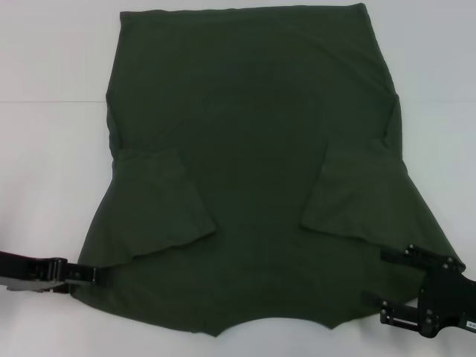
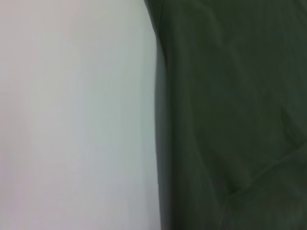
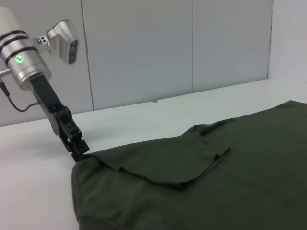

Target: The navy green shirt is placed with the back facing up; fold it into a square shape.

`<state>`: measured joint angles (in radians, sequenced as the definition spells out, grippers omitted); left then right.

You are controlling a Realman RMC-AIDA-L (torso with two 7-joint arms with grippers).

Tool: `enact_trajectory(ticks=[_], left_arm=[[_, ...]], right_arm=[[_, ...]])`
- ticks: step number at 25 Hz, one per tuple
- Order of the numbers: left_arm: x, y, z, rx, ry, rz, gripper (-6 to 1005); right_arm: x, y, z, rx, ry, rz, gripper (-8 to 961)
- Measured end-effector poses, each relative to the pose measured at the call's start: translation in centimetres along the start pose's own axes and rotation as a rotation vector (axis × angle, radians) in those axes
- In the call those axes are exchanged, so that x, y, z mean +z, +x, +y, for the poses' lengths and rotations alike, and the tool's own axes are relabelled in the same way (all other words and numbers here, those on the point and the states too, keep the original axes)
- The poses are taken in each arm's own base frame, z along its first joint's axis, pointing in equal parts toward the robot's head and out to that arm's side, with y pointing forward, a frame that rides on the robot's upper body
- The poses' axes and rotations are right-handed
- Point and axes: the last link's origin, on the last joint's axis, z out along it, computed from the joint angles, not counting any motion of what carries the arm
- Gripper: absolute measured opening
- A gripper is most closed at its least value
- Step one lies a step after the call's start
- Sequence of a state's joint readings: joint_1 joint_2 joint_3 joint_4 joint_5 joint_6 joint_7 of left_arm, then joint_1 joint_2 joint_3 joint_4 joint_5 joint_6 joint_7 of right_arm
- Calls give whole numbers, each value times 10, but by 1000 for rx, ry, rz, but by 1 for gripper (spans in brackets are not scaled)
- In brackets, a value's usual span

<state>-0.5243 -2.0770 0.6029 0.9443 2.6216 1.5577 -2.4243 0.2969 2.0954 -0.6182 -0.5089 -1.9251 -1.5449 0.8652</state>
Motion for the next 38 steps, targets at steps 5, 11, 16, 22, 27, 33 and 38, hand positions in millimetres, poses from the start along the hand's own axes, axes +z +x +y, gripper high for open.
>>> enact_trajectory(ticks=[5,11,16,22,27,33,38], left_arm=[[3,1,2,10,3,-7,853],[4,2,6,17,-11,-10,849],[8,3,9,22,-18,-16,846],[11,3,13,33,-28,-27,790],[17,4,20,52,-26,-46,743],[20,7,22,66,-20,-34,566],[20,8,20,63,-12,-25,339]], right_arm=[[1,0,0,1,-1,-1,825],[0,0,0,0,-1,0,825],[1,-1,0,-1,-4,-3,826],[0,-1,-1,-1,-1,-4,825],[0,-1,-1,2,1,-6,825],[0,-1,-1,2,1,-7,824],[0,-2,-1,1,0,-9,824]])
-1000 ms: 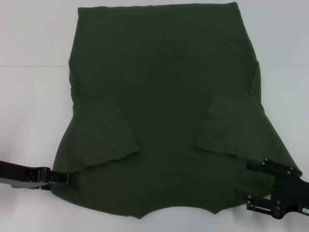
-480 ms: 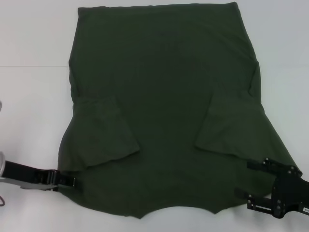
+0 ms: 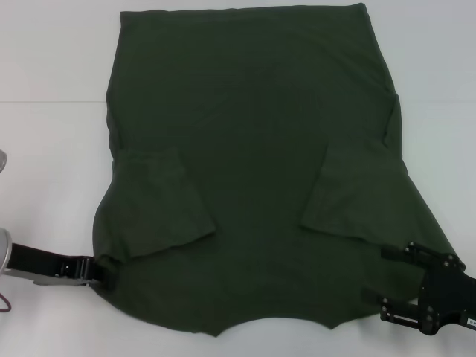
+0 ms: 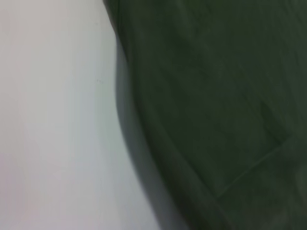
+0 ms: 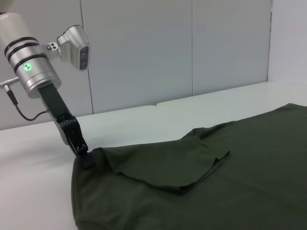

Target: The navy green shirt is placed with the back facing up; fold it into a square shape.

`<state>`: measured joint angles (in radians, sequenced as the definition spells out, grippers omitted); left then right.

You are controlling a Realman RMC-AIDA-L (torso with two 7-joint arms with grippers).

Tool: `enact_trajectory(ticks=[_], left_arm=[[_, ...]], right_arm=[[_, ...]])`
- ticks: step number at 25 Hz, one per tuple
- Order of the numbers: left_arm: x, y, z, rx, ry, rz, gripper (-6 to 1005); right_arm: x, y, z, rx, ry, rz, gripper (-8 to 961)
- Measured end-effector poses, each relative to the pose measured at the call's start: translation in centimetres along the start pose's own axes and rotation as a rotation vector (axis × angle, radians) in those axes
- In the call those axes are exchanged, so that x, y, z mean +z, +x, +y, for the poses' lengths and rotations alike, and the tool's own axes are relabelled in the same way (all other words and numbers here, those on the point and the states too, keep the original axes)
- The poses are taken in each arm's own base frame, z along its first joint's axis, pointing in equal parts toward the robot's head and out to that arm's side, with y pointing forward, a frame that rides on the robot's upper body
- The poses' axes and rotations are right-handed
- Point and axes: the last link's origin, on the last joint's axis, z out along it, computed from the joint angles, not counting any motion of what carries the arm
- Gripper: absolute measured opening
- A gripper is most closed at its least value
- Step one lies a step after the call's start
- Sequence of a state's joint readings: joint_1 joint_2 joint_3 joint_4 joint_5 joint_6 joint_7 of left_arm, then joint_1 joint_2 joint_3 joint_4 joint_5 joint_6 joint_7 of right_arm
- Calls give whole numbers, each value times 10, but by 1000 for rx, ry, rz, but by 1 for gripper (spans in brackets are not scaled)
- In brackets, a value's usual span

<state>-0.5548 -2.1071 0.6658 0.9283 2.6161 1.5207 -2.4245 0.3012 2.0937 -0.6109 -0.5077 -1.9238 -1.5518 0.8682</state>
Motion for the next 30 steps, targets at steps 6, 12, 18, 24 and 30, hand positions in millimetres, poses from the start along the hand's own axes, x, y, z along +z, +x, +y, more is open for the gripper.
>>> enact_trajectory(ticks=[6,12,18,24,30], left_arm=[[0,-1,-1,-11,-3,-3,120],[2,-2,-2,-15,-16,-16,53],[1,-1,-2,-12,-17,-19,52],[1,0,-1,3,-21,-21,52],[1,1,0,17,-25,-21,52]], right_arm=[[-1,-1,1,6,-4,-13,823],[-9,-12,-5,82,-14,-19,823],[-39,-44,-31,326,23,45,822],[-60,-78,-66,669,114,274,822],[-62,-93,-90,914,230,466,821]])
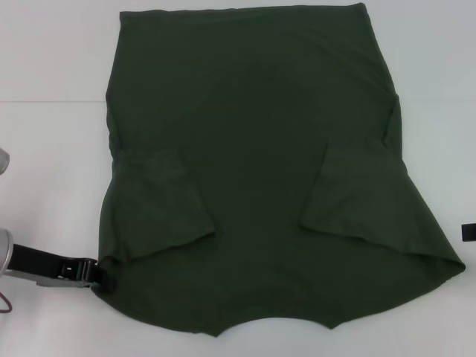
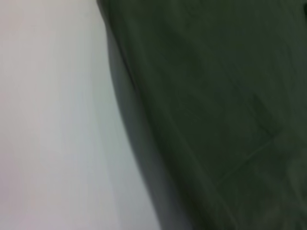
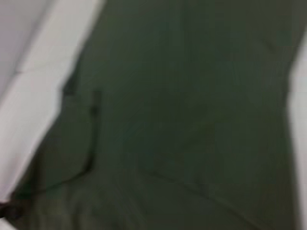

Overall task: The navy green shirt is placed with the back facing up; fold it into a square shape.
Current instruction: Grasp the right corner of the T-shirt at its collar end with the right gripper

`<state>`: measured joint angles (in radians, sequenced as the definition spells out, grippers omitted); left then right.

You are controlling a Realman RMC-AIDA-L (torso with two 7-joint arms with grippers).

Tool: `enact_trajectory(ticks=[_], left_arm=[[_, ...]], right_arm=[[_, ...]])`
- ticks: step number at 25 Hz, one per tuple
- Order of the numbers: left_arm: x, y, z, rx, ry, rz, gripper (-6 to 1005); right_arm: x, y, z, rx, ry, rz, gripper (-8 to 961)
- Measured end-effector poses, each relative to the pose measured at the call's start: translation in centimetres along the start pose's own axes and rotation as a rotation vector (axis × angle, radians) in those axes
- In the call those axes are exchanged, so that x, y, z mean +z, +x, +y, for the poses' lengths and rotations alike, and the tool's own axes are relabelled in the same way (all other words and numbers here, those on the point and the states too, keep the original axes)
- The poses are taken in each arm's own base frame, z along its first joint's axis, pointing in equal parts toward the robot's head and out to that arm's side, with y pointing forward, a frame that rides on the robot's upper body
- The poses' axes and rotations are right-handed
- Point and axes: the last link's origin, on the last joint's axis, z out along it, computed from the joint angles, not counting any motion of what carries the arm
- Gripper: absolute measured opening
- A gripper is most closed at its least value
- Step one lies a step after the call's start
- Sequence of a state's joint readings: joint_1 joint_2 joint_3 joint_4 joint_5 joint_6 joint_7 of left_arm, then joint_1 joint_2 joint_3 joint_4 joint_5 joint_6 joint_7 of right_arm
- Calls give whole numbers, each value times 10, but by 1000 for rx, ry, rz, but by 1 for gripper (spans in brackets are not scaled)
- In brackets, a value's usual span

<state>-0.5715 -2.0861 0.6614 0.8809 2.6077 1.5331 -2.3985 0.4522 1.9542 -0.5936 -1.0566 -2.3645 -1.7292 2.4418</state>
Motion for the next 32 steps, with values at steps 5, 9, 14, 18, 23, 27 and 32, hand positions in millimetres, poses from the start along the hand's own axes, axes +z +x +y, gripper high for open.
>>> enact_trajectory(ticks=[5,9,14,18,23,27,32], left_arm=[[0,2,1,16,-1,0,53],[-2,3,0,20,4,3,53],[-3,4,-2,21,10,9,53],[-3,4,-2,22,11,9,53],[-4,4,-3,23,14,11,53],[-5,5,-3,24,16,13,52],[-5,7,-2,29,17,14,53]], right_arm=[[8,-17,0,33,123,86,821],[21,-23,-2,34,175,125,821],[38,-25,-2,35,175,154,820],[47,-25,-3,19,197,165,820],[55,-22,-5,22,206,181,805],[58,-20,-5,22,207,185,790],[65,-19,-2,9,207,195,771]])
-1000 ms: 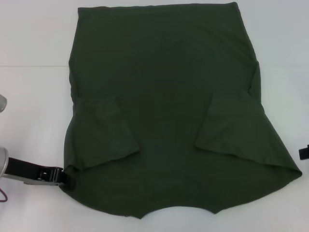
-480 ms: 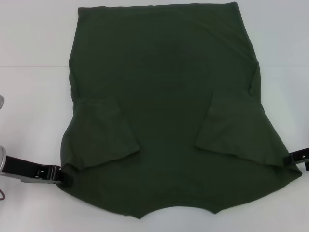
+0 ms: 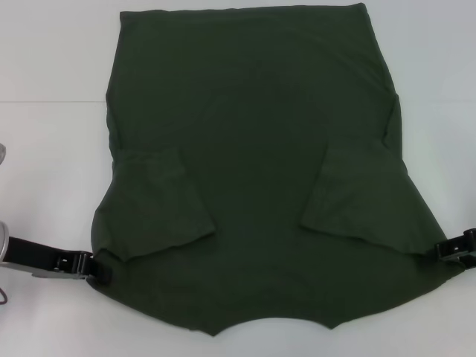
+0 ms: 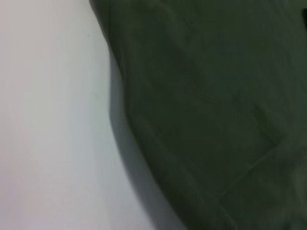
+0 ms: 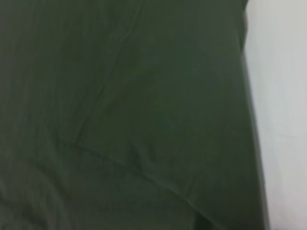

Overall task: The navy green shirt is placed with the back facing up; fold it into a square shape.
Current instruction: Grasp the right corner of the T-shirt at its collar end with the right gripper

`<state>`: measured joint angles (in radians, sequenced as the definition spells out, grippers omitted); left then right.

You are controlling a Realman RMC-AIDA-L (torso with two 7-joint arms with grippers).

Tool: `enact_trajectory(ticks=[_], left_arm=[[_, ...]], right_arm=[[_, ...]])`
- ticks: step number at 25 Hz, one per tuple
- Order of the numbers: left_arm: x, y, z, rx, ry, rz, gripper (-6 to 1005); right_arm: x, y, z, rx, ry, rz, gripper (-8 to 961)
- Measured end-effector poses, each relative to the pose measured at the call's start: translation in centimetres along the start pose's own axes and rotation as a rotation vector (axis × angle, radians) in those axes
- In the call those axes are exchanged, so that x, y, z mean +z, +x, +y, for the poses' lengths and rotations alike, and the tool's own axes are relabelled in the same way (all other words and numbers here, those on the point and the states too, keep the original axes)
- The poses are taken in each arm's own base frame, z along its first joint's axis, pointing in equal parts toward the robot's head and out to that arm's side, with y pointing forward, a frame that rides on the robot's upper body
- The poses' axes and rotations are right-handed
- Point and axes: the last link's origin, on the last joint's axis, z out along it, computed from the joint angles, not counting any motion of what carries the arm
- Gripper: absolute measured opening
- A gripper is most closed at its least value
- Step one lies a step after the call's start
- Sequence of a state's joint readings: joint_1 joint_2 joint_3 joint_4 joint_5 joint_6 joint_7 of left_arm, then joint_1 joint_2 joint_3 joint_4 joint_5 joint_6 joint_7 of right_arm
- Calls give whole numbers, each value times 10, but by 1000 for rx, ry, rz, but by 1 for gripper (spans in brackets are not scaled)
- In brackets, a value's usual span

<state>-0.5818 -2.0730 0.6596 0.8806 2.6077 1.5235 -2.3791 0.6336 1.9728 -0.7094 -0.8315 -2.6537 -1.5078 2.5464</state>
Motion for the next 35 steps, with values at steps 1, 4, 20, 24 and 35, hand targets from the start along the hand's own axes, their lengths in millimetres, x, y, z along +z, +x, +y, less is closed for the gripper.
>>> enact_trajectory(ticks=[1,4,20,24,35], left_arm=[[0,0,0,1,0,0,53],[0,1,0,2,1,1,52],[0,1,0,4,-3,4,52],[0,0,0,3,-3,4,53],[-1,-1,-2,-6,-5,12,53]], right_arm=[[1,0,1,-4,2,1,767],[5,0,2,-8,3,8,755],[11,-1,8,-24,2,6,694],[11,-2,8,-31,5,-1,659],[10,-4,9,-38,7,-3,365]])
